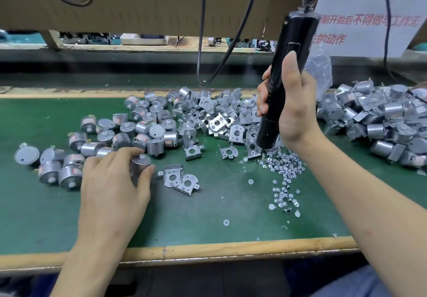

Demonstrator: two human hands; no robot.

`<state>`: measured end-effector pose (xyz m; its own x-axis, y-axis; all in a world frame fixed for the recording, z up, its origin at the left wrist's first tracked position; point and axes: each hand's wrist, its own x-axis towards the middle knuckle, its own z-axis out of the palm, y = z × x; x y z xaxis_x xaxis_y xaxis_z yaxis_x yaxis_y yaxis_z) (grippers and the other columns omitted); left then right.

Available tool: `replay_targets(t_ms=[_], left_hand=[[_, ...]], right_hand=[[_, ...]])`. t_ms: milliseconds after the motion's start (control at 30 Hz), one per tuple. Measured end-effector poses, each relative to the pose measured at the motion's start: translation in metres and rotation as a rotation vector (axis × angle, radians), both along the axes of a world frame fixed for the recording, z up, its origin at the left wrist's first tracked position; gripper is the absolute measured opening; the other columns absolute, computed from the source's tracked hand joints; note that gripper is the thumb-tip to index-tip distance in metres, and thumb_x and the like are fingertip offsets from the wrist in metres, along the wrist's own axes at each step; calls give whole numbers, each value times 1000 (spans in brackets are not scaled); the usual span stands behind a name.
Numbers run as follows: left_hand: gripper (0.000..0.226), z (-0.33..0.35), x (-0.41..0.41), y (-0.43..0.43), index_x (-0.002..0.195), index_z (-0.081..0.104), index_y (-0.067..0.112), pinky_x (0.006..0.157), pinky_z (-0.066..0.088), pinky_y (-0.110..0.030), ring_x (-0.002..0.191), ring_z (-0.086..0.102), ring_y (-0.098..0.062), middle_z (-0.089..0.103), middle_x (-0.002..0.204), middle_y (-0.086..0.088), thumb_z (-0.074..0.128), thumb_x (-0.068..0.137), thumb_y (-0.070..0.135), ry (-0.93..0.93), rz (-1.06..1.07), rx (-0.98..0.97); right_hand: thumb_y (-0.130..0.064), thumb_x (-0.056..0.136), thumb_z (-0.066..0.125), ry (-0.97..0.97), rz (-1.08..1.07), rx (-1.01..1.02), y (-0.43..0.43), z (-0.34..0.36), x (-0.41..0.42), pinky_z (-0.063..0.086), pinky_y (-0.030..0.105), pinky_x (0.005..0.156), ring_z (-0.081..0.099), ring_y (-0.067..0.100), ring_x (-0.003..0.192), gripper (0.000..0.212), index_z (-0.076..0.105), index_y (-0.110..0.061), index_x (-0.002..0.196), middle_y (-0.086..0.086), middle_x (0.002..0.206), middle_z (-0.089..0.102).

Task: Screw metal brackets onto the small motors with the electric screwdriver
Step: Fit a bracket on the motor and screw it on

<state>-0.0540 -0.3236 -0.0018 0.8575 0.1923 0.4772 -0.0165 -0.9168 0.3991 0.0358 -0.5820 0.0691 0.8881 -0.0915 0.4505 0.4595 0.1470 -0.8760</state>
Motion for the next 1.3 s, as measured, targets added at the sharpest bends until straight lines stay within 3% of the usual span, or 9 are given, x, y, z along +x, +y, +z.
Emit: replay_targets(t_ms=[433,500,567,667,833,967,1033,1167,1300], left_hand=[[28,1,-3,-7,104,67,10,76,45,-40,83,64,-32,70,91,-6,79,80,20,-56,-50,-79],[26,2,-4,-11,102,67,13,76,43,-29,82,64,-21,70,91,-1,79,80,22,-76,-94,-136],[24,4,-7,-19,99,68,15,73,38,-12,77,57,1,68,88,8,80,78,23,-100,-165,-208],[21,4,-12,-32,95,68,20,76,35,-1,81,55,9,66,86,15,80,77,24,-104,-265,-254],[26,0,-19,-50,95,69,21,77,39,-6,83,58,-1,67,89,16,84,75,19,-73,-367,-255],[33,-4,-24,-65,96,69,24,81,46,-26,89,60,-12,58,91,26,88,70,20,-46,-418,-217],[36,-6,-25,-69,98,69,26,81,50,-37,93,59,-14,54,93,32,89,69,23,-21,-440,-212],[41,-11,-24,-71,104,66,28,82,49,-45,99,56,-17,48,90,38,88,69,31,41,-456,-166],[46,-14,-22,-67,109,62,32,86,43,-40,102,51,-11,59,97,31,85,70,42,75,-440,-165]], right_hand=[[-60,87,52,19,18,-9,4,-3,-2,40,26,48,47,17,46,50,54,-10,84,1,59,52],[-60,86,52,24,16,-7,4,-3,-1,40,27,48,47,17,46,50,54,-11,84,0,59,52],[-60,86,52,21,18,-7,4,-4,-1,40,26,48,47,17,46,49,54,-11,83,0,59,52],[-60,87,52,19,24,-8,4,-4,-2,40,26,47,47,17,45,49,54,-12,83,0,59,52],[-64,87,56,21,12,-18,6,-2,-4,40,26,47,47,16,45,53,54,-11,83,0,58,52],[-82,72,63,17,24,-35,8,0,-7,42,27,49,48,16,47,72,54,-11,84,1,59,52],[-77,80,63,22,10,-30,8,1,-8,42,27,50,49,16,47,68,54,-11,85,1,59,53],[-60,85,53,16,-24,-11,15,6,-12,43,28,50,49,17,48,53,54,-7,88,2,60,53],[-59,84,52,-3,20,-3,25,13,-19,43,30,50,49,19,48,53,54,-6,89,3,60,53]])
